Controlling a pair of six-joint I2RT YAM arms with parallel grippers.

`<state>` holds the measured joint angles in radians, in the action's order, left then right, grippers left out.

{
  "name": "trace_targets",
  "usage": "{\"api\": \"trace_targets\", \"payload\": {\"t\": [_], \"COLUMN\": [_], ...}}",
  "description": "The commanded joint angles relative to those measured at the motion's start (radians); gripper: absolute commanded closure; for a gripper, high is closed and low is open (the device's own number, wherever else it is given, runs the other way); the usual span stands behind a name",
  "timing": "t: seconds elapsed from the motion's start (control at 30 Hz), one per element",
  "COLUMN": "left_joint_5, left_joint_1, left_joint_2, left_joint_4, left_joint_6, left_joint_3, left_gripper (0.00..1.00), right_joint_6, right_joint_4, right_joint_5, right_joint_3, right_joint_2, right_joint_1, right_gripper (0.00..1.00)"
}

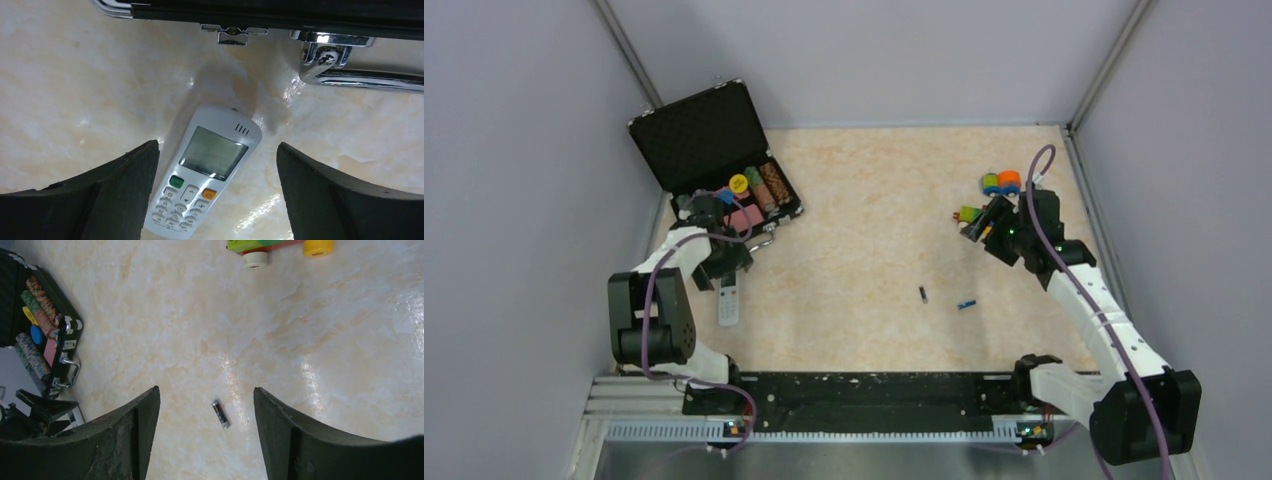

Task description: Load the batteries into the remote control

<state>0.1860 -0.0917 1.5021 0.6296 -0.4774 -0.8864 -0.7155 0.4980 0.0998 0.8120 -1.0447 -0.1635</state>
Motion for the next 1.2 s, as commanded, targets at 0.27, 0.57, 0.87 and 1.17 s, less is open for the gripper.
{"api": "trace_targets", "payload": {"t": [0.27, 0.57, 0.87, 1.17], "left_joint_5": [-0.090, -0.107, -0.031, -0.012], "left_joint_1": [-0.009, 0.027, 0.254, 0.349], "left_joint_2": [0.065, -0.017, -0.025, 0.027], "left_joint_4": [-0.026, -0.034, -0.049, -0.017], "left_joint_6": [-0.050, -0.148, -0.207, -0.187], "left_joint_3": [0.033, 0.079, 0.047, 0.044], "left_gripper": [0.30, 0.55, 0.43, 0.02], "right_joint_6": [-0.055, -0.037, 0.016, 0.015], "right_joint_4": [-0.127, -0.118, -0.054, -0.033], "right_joint_5": [-0.018, 0.004, -0.023, -0.031], "right_joint_3": [-0.029, -0.007, -0.007, -0.043], "right_joint_2": [0.031, 0.008, -0.005, 0.010], "right_joint_1": [-0.010, -0.009, -0.009, -0.009], "right_gripper": [0.32, 0.33, 0.36, 0.37]}}
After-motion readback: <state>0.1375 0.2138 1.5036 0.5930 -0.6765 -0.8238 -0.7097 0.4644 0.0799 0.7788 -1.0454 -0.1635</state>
